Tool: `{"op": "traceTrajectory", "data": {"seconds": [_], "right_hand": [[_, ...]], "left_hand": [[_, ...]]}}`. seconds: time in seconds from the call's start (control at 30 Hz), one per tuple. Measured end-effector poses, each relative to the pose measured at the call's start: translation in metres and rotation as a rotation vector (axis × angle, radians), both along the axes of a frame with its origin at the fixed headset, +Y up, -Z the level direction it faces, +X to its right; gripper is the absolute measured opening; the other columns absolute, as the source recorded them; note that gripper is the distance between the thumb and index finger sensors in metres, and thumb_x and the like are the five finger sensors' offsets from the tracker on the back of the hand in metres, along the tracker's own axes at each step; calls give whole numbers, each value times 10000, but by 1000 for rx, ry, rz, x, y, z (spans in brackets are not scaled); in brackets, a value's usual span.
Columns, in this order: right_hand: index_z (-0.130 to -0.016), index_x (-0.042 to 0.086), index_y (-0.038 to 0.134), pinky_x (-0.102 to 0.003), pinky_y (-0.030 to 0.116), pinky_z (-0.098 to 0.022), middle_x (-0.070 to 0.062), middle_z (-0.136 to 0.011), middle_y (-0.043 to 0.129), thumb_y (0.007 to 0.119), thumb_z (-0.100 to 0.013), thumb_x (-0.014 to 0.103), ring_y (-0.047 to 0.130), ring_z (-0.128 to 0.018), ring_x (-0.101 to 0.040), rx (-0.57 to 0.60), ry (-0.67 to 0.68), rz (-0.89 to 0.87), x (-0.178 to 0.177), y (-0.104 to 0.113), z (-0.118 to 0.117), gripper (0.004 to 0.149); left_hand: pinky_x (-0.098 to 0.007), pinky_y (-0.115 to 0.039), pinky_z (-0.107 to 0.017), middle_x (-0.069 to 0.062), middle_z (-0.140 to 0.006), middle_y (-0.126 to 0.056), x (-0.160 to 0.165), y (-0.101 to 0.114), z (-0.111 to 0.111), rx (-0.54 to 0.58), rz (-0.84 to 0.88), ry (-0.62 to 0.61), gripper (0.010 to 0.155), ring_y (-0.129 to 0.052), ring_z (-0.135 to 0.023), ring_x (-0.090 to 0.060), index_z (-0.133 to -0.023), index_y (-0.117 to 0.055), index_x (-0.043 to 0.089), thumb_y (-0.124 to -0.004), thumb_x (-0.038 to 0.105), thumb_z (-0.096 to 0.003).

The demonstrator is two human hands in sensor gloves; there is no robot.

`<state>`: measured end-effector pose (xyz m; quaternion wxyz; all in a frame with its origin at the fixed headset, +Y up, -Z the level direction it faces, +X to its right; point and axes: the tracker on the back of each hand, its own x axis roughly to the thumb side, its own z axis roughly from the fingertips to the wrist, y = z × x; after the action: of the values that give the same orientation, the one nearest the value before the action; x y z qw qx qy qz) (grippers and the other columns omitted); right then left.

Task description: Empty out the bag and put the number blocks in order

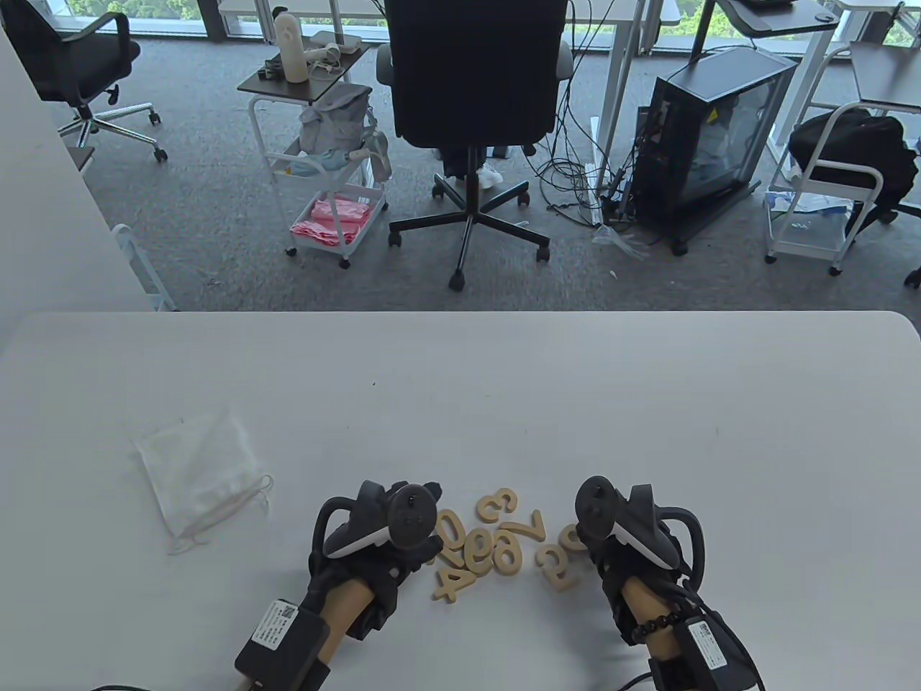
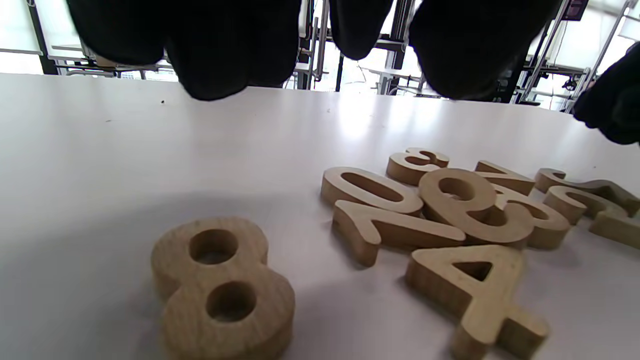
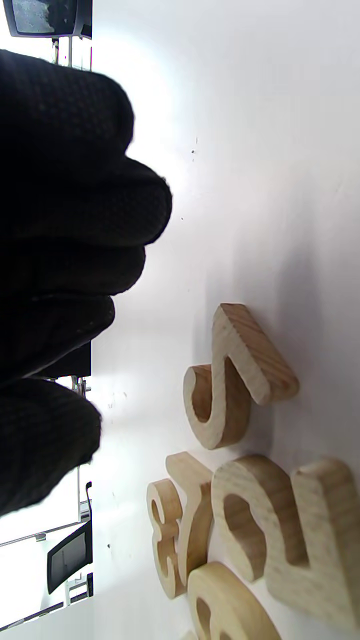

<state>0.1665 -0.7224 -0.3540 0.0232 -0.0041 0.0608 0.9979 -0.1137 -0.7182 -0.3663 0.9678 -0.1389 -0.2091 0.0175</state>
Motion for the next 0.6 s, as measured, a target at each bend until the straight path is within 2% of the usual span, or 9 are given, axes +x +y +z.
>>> {"op": "traceTrajectory", "data": {"seconds": [0.1, 0.17, 0.23, 0.4, 0.6], "right_hand": [[-955, 11, 790, -557, 888, -462, -286, -862, 893, 804, -503, 399, 1001, -636, -474, 2, 1, -20, 3, 2, 2, 596], [-956, 9, 789, -556, 888, -463, -286, -863, 892, 805, -503, 398, 1002, -635, -473, 5, 2, -29, 5, 4, 3, 598], [-955, 11, 789, -555, 888, -463, -285, -865, 891, 805, -502, 398, 1001, -637, -472, 10, 4, -42, 7, 6, 4, 596], [-956, 10, 788, -556, 887, -464, -287, -865, 891, 805, -503, 397, 1002, -634, -474, 26, 6, -64, 9, 10, 6, 596], [-957, 9, 787, -554, 887, -466, -286, -867, 888, 804, -504, 396, 999, -638, -474, 28, 12, -67, 9, 10, 6, 597]], "left_hand": [[-710, -657, -667, -344, -1119, -551, 26, -9, -16, -91, -117, -39, 711, -789, -943, -549, -1135, -533, 245, -785, 474, -511], [-706, -659, -667, -348, -1119, -544, 38, -17, -25, -144, -169, -36, 655, -797, -938, -538, -1105, -616, 249, -791, 460, -510], [-697, -669, -665, -349, -1118, -543, 46, -24, -31, -177, -222, -52, 661, -814, -930, -525, -1105, -613, 248, -796, 460, -506], [-681, -685, -666, -331, -1113, -574, 55, -35, -37, -199, -257, -72, 663, -845, -917, -497, -1094, -643, 222, -813, 456, -498], [-643, -719, -668, -278, -1088, -658, 63, -40, -37, -129, -328, -102, 662, -911, -879, -447, -1066, -678, 183, -831, 453, -481]]}}
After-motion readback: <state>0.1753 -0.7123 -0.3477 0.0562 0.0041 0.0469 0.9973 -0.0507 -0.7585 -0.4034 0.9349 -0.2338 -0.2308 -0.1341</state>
